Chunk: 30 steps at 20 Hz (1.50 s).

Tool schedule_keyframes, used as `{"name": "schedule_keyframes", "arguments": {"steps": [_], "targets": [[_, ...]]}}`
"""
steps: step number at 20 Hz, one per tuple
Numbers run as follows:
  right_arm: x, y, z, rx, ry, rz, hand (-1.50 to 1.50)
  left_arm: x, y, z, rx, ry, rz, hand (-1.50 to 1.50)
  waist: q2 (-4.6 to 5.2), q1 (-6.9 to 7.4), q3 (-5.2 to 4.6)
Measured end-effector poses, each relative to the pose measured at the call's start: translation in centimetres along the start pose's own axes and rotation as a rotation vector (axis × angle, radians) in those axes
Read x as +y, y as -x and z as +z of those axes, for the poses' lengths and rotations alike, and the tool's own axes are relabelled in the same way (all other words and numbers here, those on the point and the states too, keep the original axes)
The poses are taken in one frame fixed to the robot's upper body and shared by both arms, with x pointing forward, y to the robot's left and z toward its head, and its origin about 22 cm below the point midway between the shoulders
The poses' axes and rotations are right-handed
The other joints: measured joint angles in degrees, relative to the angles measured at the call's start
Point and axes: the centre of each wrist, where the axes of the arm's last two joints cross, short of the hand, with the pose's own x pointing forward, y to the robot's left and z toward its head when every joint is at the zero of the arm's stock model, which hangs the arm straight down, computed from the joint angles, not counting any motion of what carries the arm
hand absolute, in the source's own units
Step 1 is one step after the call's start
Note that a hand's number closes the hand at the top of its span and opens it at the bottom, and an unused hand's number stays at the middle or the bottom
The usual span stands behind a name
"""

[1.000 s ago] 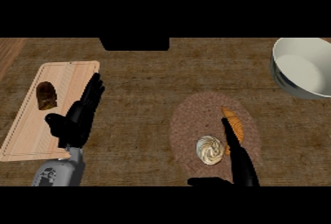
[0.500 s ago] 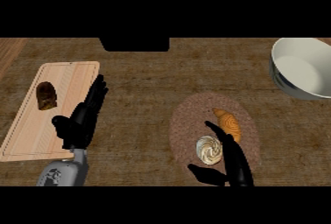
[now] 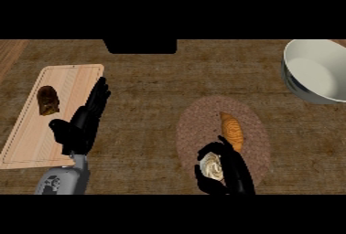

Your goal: Pick the cupcake from the placemat and place it in the bowl

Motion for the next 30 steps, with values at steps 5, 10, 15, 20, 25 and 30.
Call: {"name": "schedule_keyframes", "arguments": {"steps": [5, 10, 15, 20, 25, 30], "targets": [[-2.3, -1.4, -4.1, 0.037, 0.074, -0.057, 1.50, -0.1, 0.1, 0.1, 0.001, 0.009, -0.005, 0.00, 0.48, 0.49, 0.32], [-6.8, -4.4, -10.1, 0.066, 0.278, -0.140, 1.50, -0.8, -0.1, 0.0, -0.015, 0.015, -0.002, 0.00, 0.89, 1.29, 0.46], [-8.8, -7.7, -13.0, -0.057, 0.436, -0.148, 1.50, -0.7, -0.2, 0.0, -0.012, 0.014, -0.003, 0.00, 0.83, 1.19, 0.49], [-11.7, -11.5, -13.7, -0.159, 0.580, -0.049, 1.50, -0.8, 0.4, 0.3, -0.006, 0.006, 0.004, 0.00, 0.61, 0.62, 0.46], [-14.1, -16.7, -13.6, -0.152, 0.677, 0.044, 1.50, -0.3, 1.0, 0.8, 0.005, 0.007, 0.000, 0.00, 0.47, 0.35, 0.43], [-17.5, -20.8, -13.7, -0.085, 0.740, 0.104, 1.50, -0.3, 0.5, 0.8, 0.004, 0.009, 0.002, 0.00, 0.49, 0.39, 0.45]]}}
